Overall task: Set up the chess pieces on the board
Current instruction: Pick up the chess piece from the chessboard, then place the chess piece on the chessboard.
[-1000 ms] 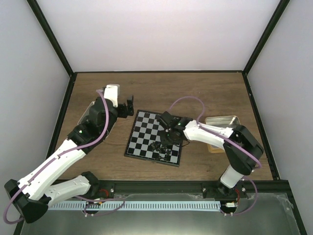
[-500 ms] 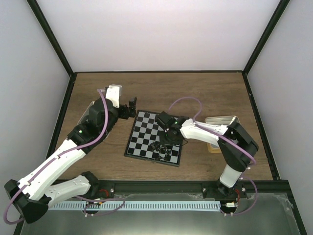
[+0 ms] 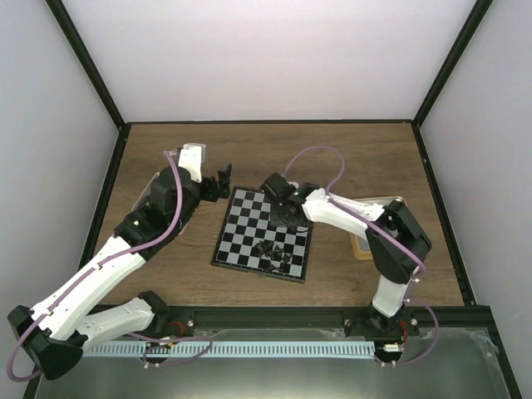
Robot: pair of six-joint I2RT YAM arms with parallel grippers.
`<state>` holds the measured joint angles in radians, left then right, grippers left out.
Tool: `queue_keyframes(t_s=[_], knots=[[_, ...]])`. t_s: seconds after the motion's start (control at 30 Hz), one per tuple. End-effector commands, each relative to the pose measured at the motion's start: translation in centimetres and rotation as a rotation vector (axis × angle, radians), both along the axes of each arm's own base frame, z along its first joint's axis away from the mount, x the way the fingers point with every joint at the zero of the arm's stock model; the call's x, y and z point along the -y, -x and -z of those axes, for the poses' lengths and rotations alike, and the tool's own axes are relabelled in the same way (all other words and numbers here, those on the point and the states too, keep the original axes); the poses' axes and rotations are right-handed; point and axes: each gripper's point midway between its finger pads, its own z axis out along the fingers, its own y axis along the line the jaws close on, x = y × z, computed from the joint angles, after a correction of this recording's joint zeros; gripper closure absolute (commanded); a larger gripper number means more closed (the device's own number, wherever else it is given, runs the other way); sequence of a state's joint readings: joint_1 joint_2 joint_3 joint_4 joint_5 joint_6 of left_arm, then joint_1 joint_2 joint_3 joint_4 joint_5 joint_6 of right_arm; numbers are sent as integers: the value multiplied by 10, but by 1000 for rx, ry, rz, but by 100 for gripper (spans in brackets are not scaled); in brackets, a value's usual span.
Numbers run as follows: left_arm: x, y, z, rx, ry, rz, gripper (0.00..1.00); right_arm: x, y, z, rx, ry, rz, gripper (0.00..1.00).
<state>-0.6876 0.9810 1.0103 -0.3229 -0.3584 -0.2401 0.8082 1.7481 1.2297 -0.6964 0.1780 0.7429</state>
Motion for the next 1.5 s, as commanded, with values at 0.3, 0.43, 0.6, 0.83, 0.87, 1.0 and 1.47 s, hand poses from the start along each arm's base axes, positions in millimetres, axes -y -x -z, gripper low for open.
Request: queue_keyframes(t_s=[0.3, 0.43, 0.6, 0.83, 0.87, 1.0, 1.47], knots=[[-2, -3, -1, 2, 8, -17, 0, 36, -54, 12, 62, 108, 120, 94], [-1, -3, 0, -1, 7, -14, 0, 37, -63, 12, 79, 119, 132, 94], [0, -4, 3, -10, 1, -13, 0, 36, -69, 13, 81, 135, 130, 94], [1, -5, 5, -17, 0, -13, 0, 43, -67, 17, 77, 163, 149, 94], [1, -5, 6, -19, 0, -12, 0, 43, -67, 17, 77, 162, 149, 94], [2, -6, 6, -21, 2, -10, 0, 42, -66, 18, 71, 159, 146, 92], [3, -6, 8, -27, -1, -6, 0, 41, -64, 14, 65, 148, 143, 81]])
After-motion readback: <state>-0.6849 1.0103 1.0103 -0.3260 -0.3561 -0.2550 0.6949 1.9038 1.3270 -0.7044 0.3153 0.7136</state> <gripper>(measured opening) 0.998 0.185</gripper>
